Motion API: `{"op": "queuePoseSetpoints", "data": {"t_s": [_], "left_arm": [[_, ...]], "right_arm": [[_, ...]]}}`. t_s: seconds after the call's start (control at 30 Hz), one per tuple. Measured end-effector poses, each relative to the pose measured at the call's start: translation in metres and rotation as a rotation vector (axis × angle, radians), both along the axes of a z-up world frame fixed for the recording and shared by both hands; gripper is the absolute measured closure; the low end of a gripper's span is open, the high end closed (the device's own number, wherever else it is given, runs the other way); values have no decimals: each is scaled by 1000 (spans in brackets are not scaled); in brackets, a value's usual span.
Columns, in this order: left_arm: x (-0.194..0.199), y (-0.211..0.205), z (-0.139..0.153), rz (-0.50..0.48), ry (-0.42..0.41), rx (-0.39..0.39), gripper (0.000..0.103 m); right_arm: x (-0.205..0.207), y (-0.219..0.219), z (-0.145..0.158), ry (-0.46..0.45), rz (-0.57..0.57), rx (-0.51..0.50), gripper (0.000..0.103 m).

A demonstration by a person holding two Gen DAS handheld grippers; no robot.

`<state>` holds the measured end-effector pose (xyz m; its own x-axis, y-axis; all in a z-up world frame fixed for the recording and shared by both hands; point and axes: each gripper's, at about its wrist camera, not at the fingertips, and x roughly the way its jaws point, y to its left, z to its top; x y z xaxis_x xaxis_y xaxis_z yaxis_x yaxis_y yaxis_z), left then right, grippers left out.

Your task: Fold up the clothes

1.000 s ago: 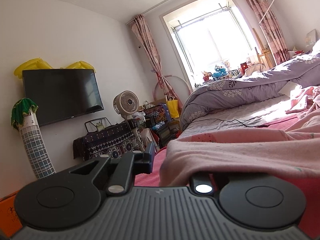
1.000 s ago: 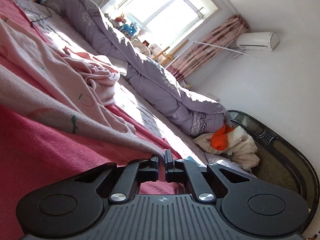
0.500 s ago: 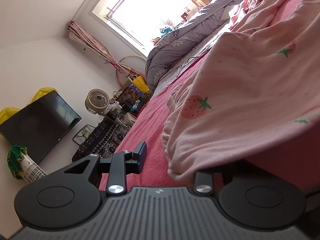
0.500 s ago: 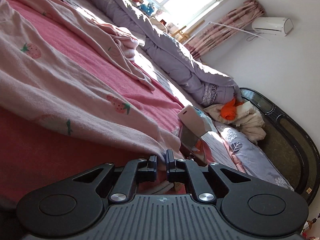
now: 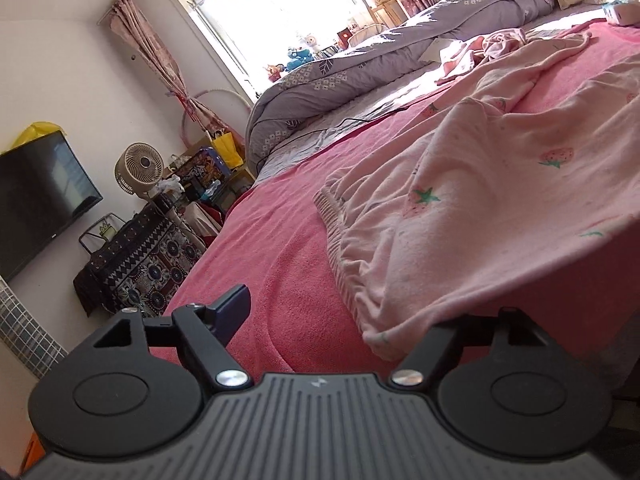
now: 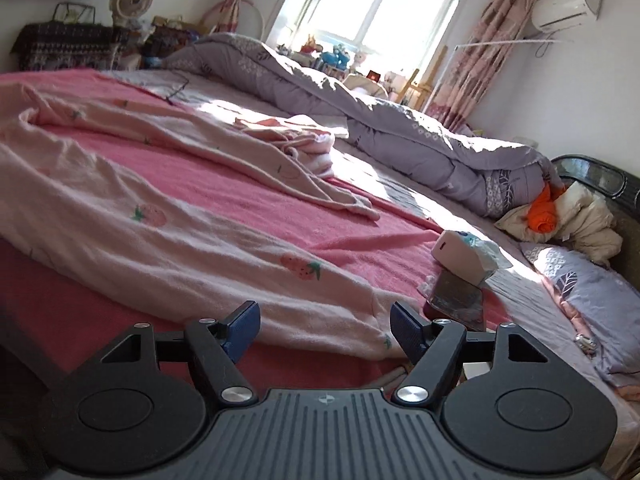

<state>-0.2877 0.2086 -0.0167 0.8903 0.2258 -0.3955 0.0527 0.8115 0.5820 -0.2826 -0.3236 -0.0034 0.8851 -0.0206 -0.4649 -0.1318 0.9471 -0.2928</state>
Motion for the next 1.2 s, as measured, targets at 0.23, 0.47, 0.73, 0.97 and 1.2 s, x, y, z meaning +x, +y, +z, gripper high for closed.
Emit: {"op": "queuePoseSetpoints", "data": {"t_s": [0.23, 0.47, 0.73, 0.97, 1.2], "left_arm": [[-7, -32, -21, -96, -12, 183, 22], [-7, -17, -14, -47, -32, 149, 15], [-10, -7, -17, -47, -47, 116, 14], [-12, -3, -27, -90, -1, 65, 13], [-32, 2, -26, -134, 30, 56, 12]], "right_arm": [[56, 73, 16, -40, 247, 228, 29], [95, 225, 12, -2, 658, 230, 30], [106, 258, -4, 200, 707, 210, 94], [85, 225, 16, 170, 717, 168, 62], [116, 234, -6, 272, 616, 200, 62]]}}
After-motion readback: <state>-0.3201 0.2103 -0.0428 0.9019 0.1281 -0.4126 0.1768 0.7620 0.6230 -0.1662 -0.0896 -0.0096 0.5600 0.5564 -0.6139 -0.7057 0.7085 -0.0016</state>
